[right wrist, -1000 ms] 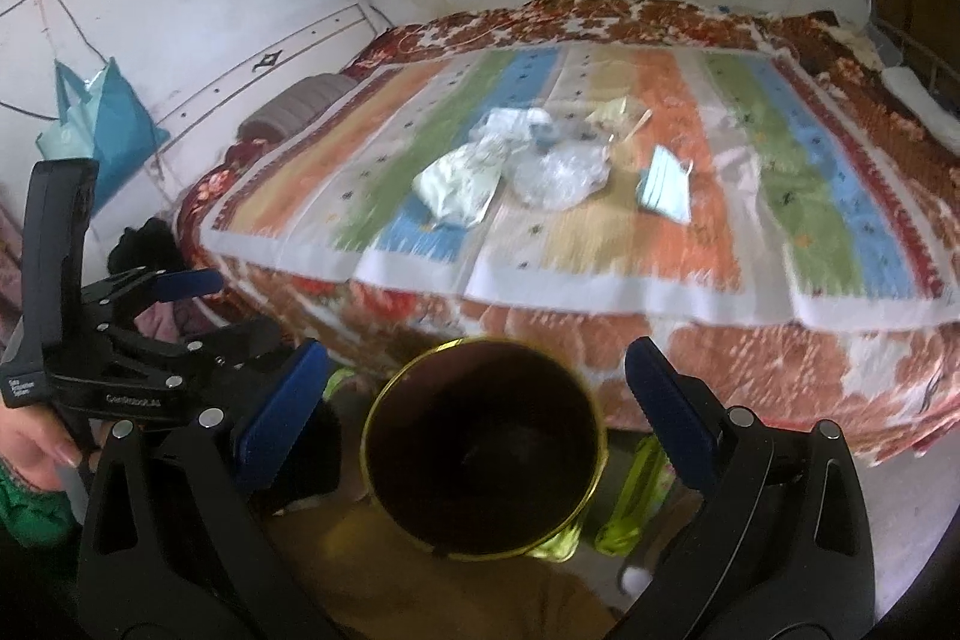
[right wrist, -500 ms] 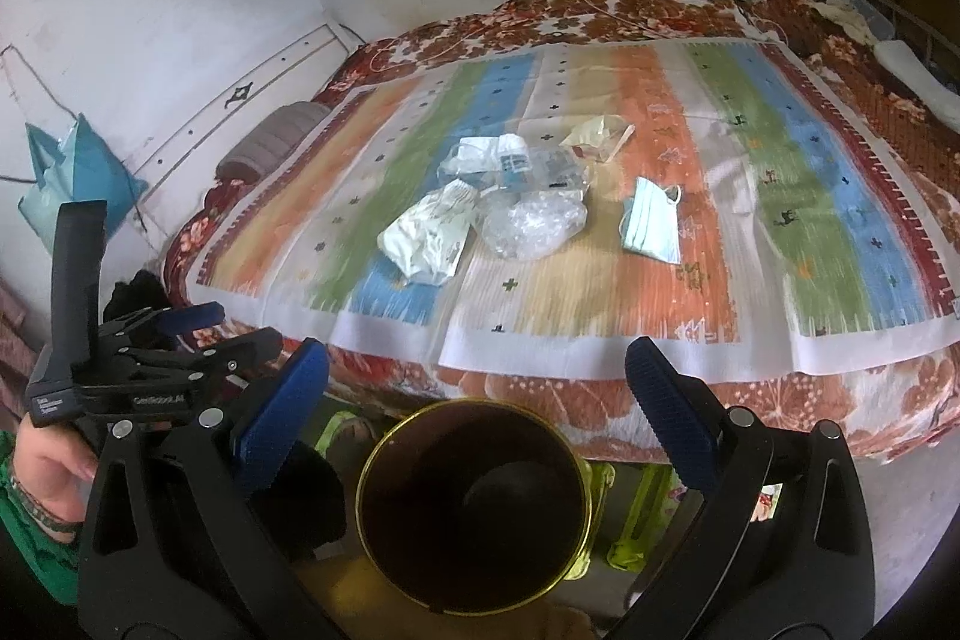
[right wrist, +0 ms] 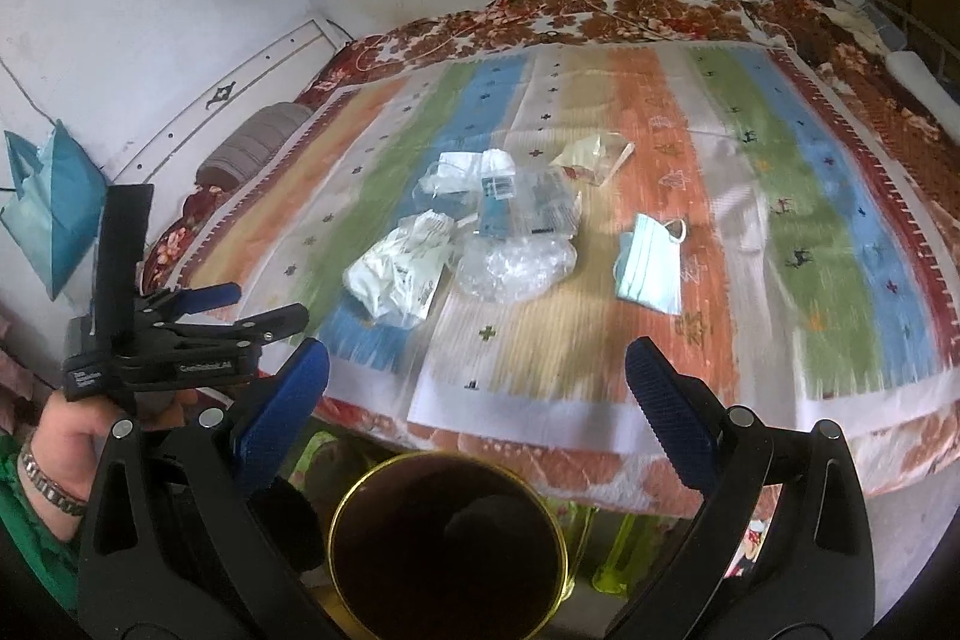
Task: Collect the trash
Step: 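Move the left tool toward the crumpled white plastic bag and close on it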
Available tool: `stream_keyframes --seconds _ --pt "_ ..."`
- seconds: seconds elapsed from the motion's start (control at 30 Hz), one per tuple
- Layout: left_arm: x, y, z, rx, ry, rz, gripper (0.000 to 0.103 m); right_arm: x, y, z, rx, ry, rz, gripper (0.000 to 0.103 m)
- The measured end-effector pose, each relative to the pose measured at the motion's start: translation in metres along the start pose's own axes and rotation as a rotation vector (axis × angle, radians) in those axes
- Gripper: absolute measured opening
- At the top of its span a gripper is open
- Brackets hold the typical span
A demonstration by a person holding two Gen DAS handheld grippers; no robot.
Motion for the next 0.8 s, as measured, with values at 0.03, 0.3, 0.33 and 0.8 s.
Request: stream_keyframes --seconds 0.03,0.3,0.33,0.8 --pt "0.005 0.002 -0.002 0.000 0.000 0.001 0.097 0.005 0.003 0.001 0.002 -0.002 -0.003 0.094" --pt "0.039 0.012 -0.011 0.057 0.005 0.018 0.095 0.042 0.019 0.014 0.006 -0.035 -0.015 0.094" --pt "0.042 0.013 -0.011 0.060 -0.004 0.017 0.094 0.045 0.020 0.015 0.009 -0.035 -0.017 0.094" --pt "0.076 0.034 -0.025 -0.025 -0.048 0.032 0.092 0.100 0.042 0.027 0.070 -0.050 -0.048 0.088"
Point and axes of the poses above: each gripper's, at about its wrist camera, not at the fingertips, and x roughly the way its jaws point, z to its right, y to its top, the point moved 4 cm from there along x, roughly the way its jaws point, and after that the axes turned 8 degrees about -y, right-handed, at the moved point
